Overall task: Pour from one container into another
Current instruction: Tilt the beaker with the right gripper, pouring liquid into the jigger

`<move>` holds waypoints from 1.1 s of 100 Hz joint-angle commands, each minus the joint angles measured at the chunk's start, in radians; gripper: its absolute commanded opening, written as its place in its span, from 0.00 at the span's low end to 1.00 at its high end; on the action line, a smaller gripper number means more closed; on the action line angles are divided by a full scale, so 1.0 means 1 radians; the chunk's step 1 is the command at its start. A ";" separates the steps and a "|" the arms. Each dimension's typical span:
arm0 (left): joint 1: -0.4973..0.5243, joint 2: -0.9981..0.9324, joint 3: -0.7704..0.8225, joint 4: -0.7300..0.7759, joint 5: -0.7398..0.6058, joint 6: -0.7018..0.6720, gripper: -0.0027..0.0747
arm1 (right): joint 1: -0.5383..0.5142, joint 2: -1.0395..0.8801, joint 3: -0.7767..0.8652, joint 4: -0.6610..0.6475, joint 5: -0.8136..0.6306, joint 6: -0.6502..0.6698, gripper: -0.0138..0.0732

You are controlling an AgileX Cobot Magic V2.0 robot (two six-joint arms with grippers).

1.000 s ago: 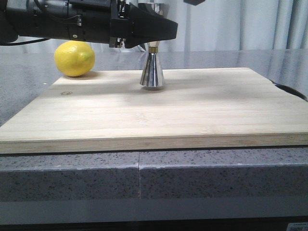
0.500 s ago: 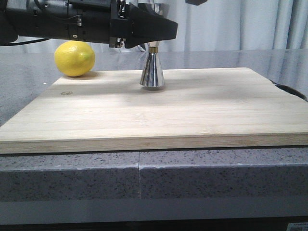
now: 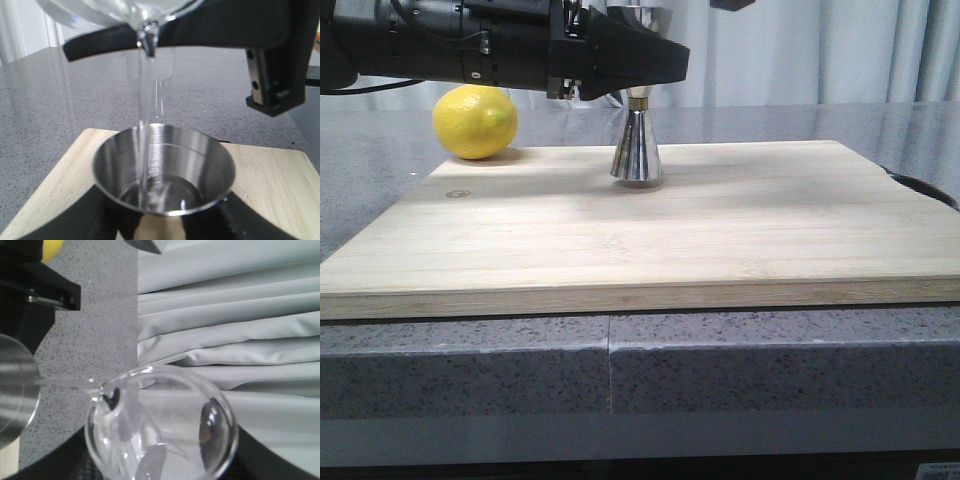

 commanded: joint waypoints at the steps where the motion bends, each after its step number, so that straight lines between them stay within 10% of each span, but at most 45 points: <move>1: -0.010 -0.051 -0.031 -0.088 0.112 -0.001 0.30 | 0.001 -0.037 -0.038 -0.016 -0.027 -0.004 0.48; 110: -0.010 -0.051 -0.031 -0.088 0.112 -0.001 0.30 | 0.001 -0.037 -0.038 -0.140 -0.017 -0.004 0.48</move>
